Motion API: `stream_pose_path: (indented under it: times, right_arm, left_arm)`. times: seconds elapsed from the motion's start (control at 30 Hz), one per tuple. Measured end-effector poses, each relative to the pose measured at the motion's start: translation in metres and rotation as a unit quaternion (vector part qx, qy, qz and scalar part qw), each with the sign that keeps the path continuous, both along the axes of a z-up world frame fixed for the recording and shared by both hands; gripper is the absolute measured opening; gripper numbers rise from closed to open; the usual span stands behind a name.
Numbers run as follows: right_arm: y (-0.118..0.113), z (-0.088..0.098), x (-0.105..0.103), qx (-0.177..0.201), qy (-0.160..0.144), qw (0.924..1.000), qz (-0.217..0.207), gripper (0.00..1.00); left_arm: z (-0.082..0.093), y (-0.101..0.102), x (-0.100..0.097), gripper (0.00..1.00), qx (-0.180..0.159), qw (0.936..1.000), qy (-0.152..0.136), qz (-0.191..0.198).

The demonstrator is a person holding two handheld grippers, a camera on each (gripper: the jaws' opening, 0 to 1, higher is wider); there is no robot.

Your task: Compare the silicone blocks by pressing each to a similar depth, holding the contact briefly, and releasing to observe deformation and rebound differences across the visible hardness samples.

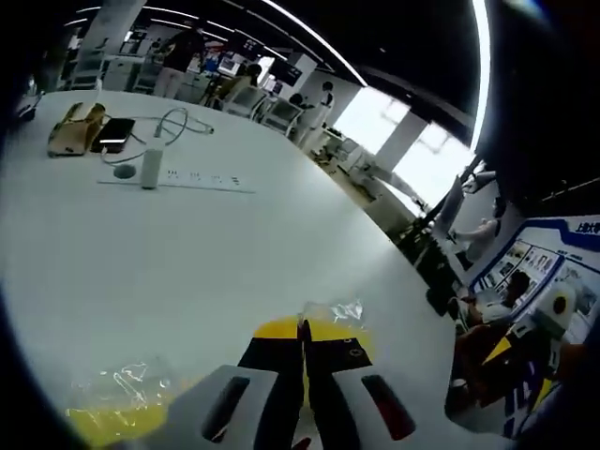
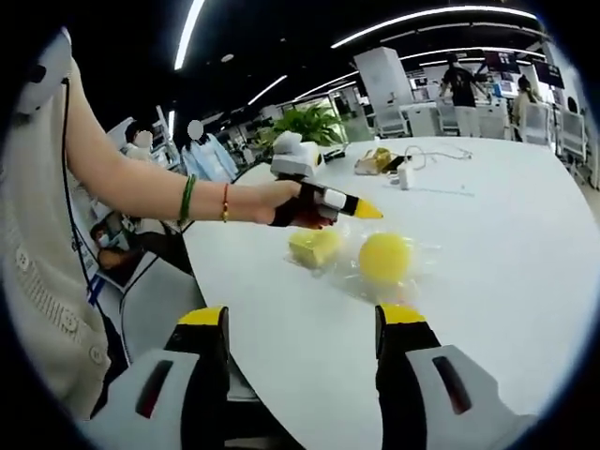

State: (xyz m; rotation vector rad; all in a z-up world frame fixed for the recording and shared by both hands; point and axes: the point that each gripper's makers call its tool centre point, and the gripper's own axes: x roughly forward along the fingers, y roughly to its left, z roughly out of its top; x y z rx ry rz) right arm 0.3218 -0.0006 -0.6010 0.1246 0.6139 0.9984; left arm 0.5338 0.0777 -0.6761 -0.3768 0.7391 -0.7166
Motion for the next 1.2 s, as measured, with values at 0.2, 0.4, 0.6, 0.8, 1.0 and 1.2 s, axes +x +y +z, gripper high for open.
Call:
stream_pose_path:
  times: [0.2,0.4,0.6,0.8,1.0,1.2]
  right_arm:
    - [-0.008,-0.004,-0.002,-0.001,0.007,1.0000,-0.006,0.57]
    - [-0.012,-0.006,-0.003,0.003,0.011,0.9998,-0.015,0.57]
    - [-0.012,-0.006,-0.003,0.007,0.011,0.9997,-0.021,0.57]
    - [-0.010,-0.006,-0.003,0.009,0.011,0.9996,-0.023,0.56]
    - [-0.006,-0.003,-0.004,0.013,0.009,0.9996,-0.024,0.55]
    - [-0.001,-0.003,-0.006,0.015,0.008,0.9995,-0.026,0.56]
  left_arm:
    - [-0.024,0.004,0.006,0.00,0.030,0.9994,0.014,0.002]
    - [-0.040,0.008,0.012,0.00,0.069,0.9974,0.020,0.001]
    - [-0.053,0.013,0.014,0.00,0.126,0.9919,0.006,-0.014]
    - [-0.054,0.013,0.014,0.00,0.148,0.9887,-0.005,-0.025]
    - [-0.049,0.020,0.016,0.16,0.179,0.9826,-0.036,-0.035]
    - [-0.035,0.020,0.020,0.38,0.187,0.9797,-0.064,-0.034]
